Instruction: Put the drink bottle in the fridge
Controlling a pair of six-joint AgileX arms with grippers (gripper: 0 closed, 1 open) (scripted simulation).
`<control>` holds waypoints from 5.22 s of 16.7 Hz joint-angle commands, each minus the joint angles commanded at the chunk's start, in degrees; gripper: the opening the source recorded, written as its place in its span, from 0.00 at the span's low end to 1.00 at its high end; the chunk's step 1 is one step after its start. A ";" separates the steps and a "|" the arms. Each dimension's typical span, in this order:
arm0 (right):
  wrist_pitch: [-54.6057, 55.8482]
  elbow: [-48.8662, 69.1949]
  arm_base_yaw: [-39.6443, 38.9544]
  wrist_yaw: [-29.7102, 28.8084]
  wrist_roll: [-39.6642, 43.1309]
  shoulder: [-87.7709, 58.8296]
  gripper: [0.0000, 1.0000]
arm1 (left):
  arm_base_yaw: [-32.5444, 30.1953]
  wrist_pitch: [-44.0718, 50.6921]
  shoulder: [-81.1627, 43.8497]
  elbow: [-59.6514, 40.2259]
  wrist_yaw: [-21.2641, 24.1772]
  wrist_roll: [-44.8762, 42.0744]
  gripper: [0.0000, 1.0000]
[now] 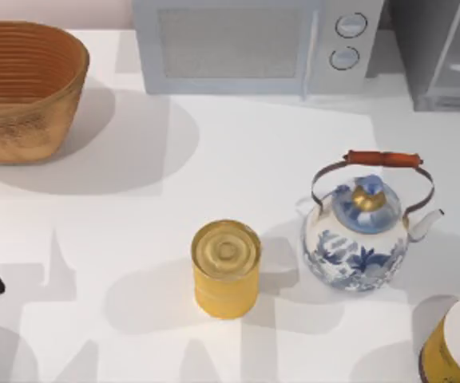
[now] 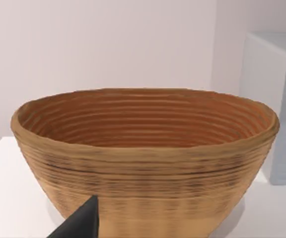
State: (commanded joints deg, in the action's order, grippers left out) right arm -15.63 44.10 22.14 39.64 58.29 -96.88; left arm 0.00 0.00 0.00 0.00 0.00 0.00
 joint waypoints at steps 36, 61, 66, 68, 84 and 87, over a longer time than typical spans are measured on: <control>-6.06 -1.38 -9.33 -8.01 -6.65 30.73 0.01 | 0.00 0.00 0.00 0.00 0.00 0.00 1.00; 19.92 -40.29 -20.96 -38.51 -58.35 90.61 0.01 | 0.00 0.00 0.00 0.00 0.00 0.00 1.00; 32.78 -29.04 -17.78 -35.60 -58.49 69.50 0.01 | 0.00 0.00 0.00 0.00 0.00 0.00 1.00; 39.13 -23.49 -16.21 -34.17 -58.56 57.34 0.01 | 0.00 0.00 0.00 0.00 0.00 0.00 1.00; 79.54 11.81 -6.24 -25.08 -59.00 -23.24 0.01 | 0.00 0.00 0.00 0.00 0.00 0.00 1.00; 80.06 12.27 -6.12 -24.96 -59.01 -24.11 0.01 | 0.00 0.00 0.00 0.00 0.00 0.00 1.00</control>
State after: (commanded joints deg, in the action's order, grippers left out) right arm 64.44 56.37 16.02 14.68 -0.72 -120.99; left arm 0.00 0.00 0.00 0.00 0.00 0.00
